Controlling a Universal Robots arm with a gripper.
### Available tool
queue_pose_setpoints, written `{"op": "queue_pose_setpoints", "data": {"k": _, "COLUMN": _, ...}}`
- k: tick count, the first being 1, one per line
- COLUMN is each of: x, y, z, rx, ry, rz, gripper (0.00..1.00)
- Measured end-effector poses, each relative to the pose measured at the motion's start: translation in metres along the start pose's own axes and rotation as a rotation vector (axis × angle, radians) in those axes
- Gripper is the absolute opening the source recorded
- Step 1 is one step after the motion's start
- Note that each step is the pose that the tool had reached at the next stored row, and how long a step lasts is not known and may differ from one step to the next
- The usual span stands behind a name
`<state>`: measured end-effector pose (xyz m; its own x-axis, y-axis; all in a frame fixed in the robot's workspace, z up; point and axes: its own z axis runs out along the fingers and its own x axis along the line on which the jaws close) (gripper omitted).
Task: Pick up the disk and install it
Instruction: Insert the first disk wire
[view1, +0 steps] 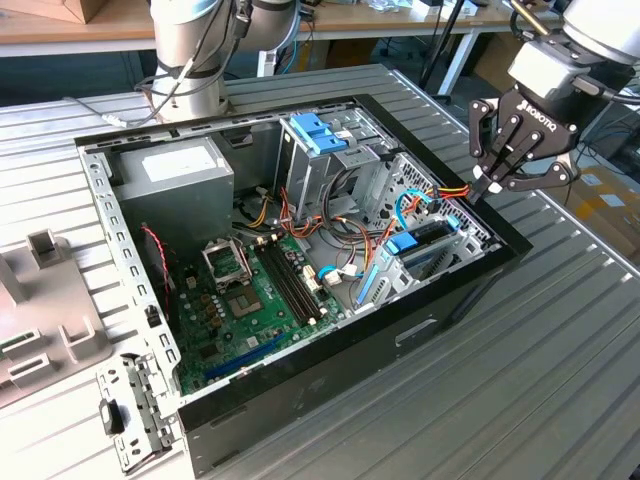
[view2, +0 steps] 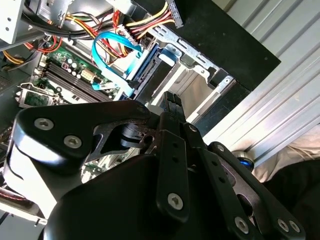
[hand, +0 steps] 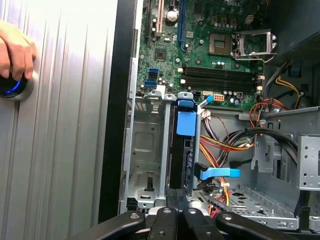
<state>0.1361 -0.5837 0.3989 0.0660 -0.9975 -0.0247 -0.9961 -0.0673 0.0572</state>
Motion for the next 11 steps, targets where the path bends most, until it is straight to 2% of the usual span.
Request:
{"op": "queue_pose_setpoints", "data": {"k": 1, "x": 0.0, "y": 0.0002, "z": 0.0001, "rx": 0.0123, "ry": 0.0008, "rz": 0.0, "gripper": 0.11}}
{"op": "queue_pose_setpoints", "data": {"k": 2, "x": 0.0001, "y": 0.0002, "z": 0.0002, "rx": 0.0312, "ry": 0.002, "rz": -0.001, "gripper": 0.11}}
{"op": "queue_pose_setpoints", "data": {"k": 4, "x": 0.0002, "y": 0.0002, "z": 0.0004, "rx": 0.0569, "ry": 0.0036, "rz": -0.001, "gripper": 0.11}}
{"op": "queue_pose_setpoints", "data": {"k": 7, "x": 0.0001, "y": 0.0002, "z": 0.0004, "rx": 0.0601, "ry": 0.0039, "rz": -0.001, "gripper": 0.11}}
{"op": "queue_pose_setpoints", "data": {"k": 11, "x": 0.0001, "y": 0.0003, "z": 0.0004, "rx": 0.0601, "ry": 0.0043, "rz": -0.01, "gripper": 0.11}}
